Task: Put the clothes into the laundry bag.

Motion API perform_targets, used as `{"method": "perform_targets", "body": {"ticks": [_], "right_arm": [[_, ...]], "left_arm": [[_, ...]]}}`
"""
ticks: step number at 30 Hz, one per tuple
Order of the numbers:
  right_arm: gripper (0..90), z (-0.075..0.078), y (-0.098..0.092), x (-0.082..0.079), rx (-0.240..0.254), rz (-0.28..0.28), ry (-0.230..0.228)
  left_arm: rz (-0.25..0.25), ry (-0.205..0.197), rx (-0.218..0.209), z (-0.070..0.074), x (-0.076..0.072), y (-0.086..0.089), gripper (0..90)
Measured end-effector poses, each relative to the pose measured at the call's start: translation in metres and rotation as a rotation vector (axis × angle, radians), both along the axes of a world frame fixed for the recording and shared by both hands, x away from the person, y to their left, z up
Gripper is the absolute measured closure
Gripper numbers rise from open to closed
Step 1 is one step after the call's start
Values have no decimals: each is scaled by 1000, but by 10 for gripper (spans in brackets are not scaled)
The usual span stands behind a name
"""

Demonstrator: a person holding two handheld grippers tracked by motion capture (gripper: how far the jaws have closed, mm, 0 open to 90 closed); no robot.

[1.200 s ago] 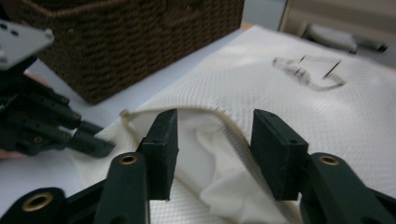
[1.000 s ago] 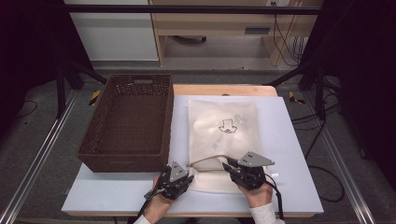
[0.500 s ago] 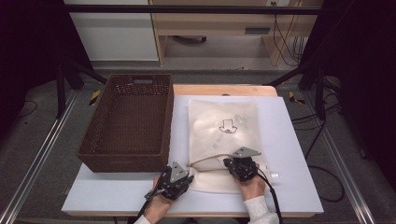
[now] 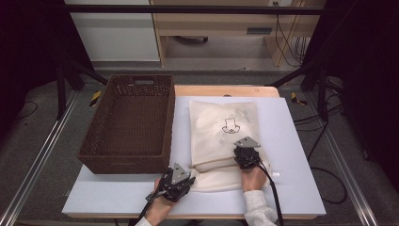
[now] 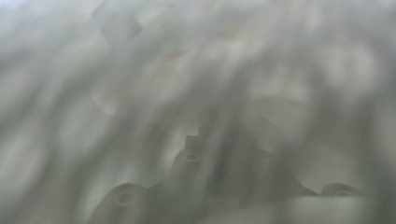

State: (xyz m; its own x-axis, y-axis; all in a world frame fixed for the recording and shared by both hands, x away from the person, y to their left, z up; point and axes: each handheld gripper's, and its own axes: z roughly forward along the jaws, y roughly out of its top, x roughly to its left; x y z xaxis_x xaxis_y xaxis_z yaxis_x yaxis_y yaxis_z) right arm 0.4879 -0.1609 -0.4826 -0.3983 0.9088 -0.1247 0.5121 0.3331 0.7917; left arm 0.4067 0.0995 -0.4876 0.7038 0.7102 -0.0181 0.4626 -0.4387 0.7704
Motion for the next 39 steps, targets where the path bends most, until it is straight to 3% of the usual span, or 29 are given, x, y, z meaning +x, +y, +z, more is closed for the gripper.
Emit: {"method": "perform_targets", "body": {"ticks": [4, 9, 12, 15, 18, 19, 20, 24, 25, 27, 31, 34, 37, 39], "right_arm": [[790, 6, -5, -16, 60, 59, -4], [732, 23, -21, -53, 124, 150, -30], [720, 34, -37, -74, 145, 181, -71], [705, 47, -57, -88, 157, 140, -131], [649, 55, -79, -91, 171, 52, -153], [598, 51, -90, -87, 155, 1, -125], [598, 51, -90, -87, 155, 1, -125], [471, 27, -105, -72, 167, 12, -30], [462, 17, -107, -67, 178, 15, 28], [473, 11, -106, -65, 151, 21, 48], [492, 6, -104, -65, 131, 23, 81], [551, -1, -102, -65, 98, 16, 106], [635, -2, -103, -67, 156, 10, 128], [670, -2, -104, -69, 157, 22, 123]], "left_arm": [[0, 0, -1, 0, 0, 0, 820], [-1, 4, -2, 0, 0, 1, 820], [-1, 9, -9, 0, 1, 1, 818], [2, 9, -9, 0, 1, 1, 815], [0, 10, -12, 0, 1, 2, 804], [-2, 11, -13, 0, 1, 2, 781], [-6, 12, -10, 1, 2, 2, 781], [-1, 11, -18, 6, 6, 3, 728], [1, 8, -22, 8, 7, 4, 674], [19, -5, -29, 9, 10, 4, 626], [32, 20, -43, 5, 17, 5, 598], [23, 39, -56, 3, 18, 5, 680], [28, 17, -43, 5, 15, 3, 796], [33, 11, -38, 5, 14, 4, 821]]}}
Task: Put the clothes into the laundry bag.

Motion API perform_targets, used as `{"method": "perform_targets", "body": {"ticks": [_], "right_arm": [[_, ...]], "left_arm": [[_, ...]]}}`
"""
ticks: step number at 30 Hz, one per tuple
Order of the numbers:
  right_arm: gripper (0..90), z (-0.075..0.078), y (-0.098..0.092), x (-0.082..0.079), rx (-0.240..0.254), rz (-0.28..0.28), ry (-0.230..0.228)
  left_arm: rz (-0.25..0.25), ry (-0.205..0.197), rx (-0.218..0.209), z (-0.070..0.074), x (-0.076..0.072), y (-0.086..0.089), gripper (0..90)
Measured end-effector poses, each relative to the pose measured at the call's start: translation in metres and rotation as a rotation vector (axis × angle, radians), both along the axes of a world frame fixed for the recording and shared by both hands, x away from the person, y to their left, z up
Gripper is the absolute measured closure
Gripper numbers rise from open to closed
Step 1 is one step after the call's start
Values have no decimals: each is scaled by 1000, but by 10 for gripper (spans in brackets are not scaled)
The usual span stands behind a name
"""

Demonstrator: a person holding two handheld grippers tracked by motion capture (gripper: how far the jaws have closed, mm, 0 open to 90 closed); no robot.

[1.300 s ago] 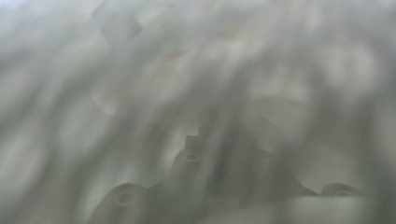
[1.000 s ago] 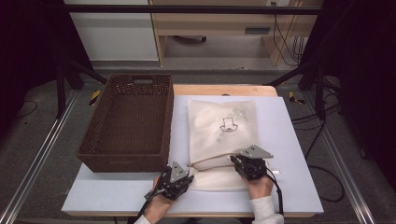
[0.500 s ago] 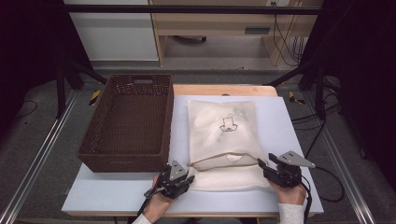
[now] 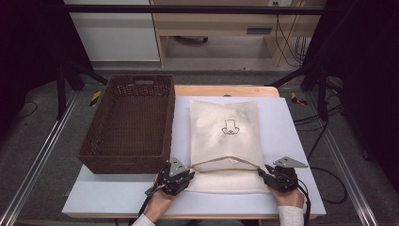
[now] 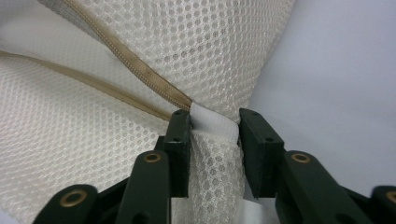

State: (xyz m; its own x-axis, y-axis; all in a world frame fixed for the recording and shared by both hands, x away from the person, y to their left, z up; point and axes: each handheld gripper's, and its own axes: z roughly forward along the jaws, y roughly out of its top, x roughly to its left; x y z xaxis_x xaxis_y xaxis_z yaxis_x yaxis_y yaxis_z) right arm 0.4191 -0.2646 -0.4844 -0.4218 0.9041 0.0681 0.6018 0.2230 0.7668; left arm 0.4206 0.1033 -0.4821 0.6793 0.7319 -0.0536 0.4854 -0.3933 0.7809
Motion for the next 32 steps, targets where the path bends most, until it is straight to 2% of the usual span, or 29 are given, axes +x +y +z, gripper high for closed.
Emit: {"method": "perform_targets", "body": {"ticks": [6, 9, 13, 16, 19, 23, 26, 32], "right_arm": [[676, -1, -1, -5, -7, 7, -1], [617, -2, -2, -5, -7, 10, -9], [491, 2, -3, -6, -11, 12, -44], [373, 10, -3, -9, 2, 26, -103], [289, 19, -2, -12, 9, 36, -168], [209, 29, -2, -15, 19, 33, -223], [174, 32, -6, -16, 27, 13, -245], [137, 31, -19, -16, 43, -53, -238]], "left_arm": [[9, 2, 1, -2, -2, 4, 814], [1, -14, 3, -1, -3, 4, 762], [16, -55, -11, 6, -6, 9, 582], [29, -74, -27, 14, -7, 16, 408], [21, -73, -54, 19, -9, 21, 328], [-6, -79, -60, 23, -13, 25, 284], [-15, -83, -57, 24, -16, 28, 258], [-22, -90, -43, 25, -19, 37, 231]]}}
